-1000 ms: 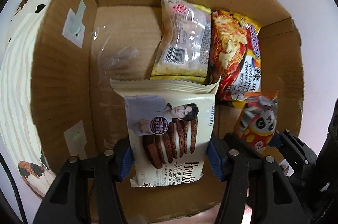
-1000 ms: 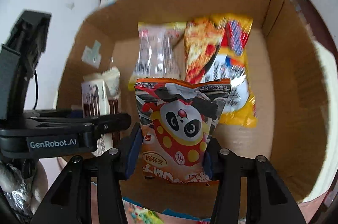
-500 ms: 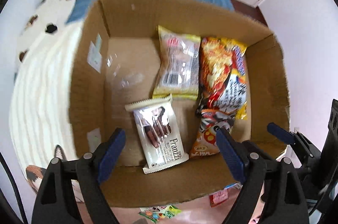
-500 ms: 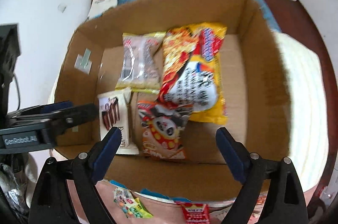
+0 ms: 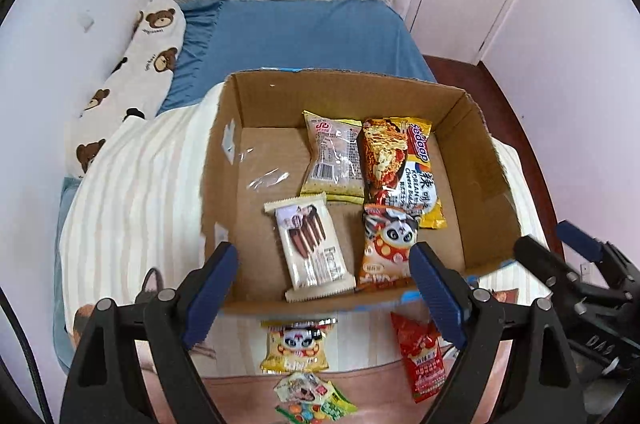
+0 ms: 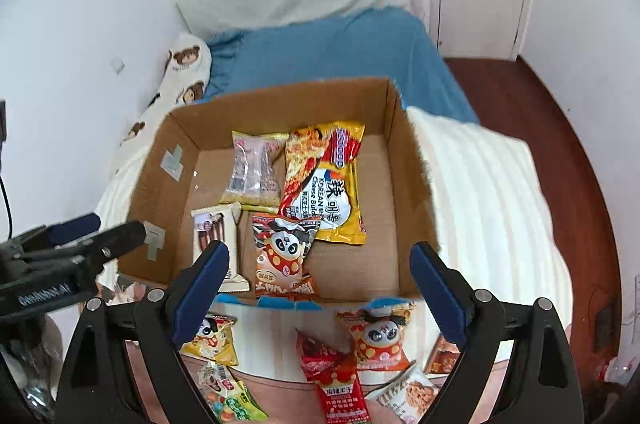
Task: Organize snacks
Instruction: 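Move both tools back from the box toward the snacks, then grasp red spicy strip pack with right tool while left tool grasps green candy bag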
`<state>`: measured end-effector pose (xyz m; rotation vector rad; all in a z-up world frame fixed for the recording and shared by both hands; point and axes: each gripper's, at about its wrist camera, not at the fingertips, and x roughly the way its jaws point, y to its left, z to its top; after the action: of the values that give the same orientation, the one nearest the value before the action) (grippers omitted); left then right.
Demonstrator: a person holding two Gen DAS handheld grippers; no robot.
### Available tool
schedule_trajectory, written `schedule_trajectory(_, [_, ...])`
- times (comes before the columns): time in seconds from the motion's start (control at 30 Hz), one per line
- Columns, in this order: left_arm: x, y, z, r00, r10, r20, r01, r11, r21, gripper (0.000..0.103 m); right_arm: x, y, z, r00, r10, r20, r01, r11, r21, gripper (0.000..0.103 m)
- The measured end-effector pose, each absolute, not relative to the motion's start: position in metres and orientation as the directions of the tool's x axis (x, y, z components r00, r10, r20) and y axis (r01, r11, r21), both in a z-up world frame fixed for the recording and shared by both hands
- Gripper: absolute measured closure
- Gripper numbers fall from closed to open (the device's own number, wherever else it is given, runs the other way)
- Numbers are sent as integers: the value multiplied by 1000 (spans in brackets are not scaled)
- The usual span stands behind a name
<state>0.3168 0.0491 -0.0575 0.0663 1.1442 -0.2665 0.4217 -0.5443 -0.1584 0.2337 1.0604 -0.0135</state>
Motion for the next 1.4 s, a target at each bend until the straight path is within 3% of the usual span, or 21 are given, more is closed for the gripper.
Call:
schedule_trajectory(0.2, [279, 65, -46, 416, -191, -889, 229, 968, -101, 16, 378, -543, -134, 536, 108, -837, 147, 965, 219, 9])
schedule_trajectory(0.37, [244, 89, -61, 397, -197, -896, 216, 969, -117, 16, 337, -546, -145, 505, 103, -857, 205, 950, 235, 9])
schedule_trajectory(0.67, [175, 123, -174, 126, -100, -987, 158, 984, -79, 16, 269, -562, -218, 348, 120, -930, 322, 916, 239, 9])
schedule_trajectory(0.8, [157, 126, -223, -3, -124, -992, 62, 990, -124, 16, 257, -564, -247, 288, 165, -943, 319, 912, 257, 9])
schedule_trajectory(0.93, [145, 86, -238, 58, 40, -998, 283, 958, 55, 16, 262, -558, -276, 221, 208, -953, 238, 936, 260, 9])
schedule_trajectory(1.1, [117, 29, -265, 127, 225, -966, 603, 756, 255, 16, 263, -557, -300, 170, 248, -954, 150, 950, 273, 9])
schedule_trajectory(1.27, [112, -2, -301, 107, 337, -935, 706, 636, 311, 16, 267, -559, -324, 113, 309, -944, 90, 943, 319, 9])
schedule_trajectory(1.4, [122, -10, -305, 77, 326, -942, 675, 679, 290, 19, 277, -554, -335, 88, 305, -948, 31, 951, 309, 10])
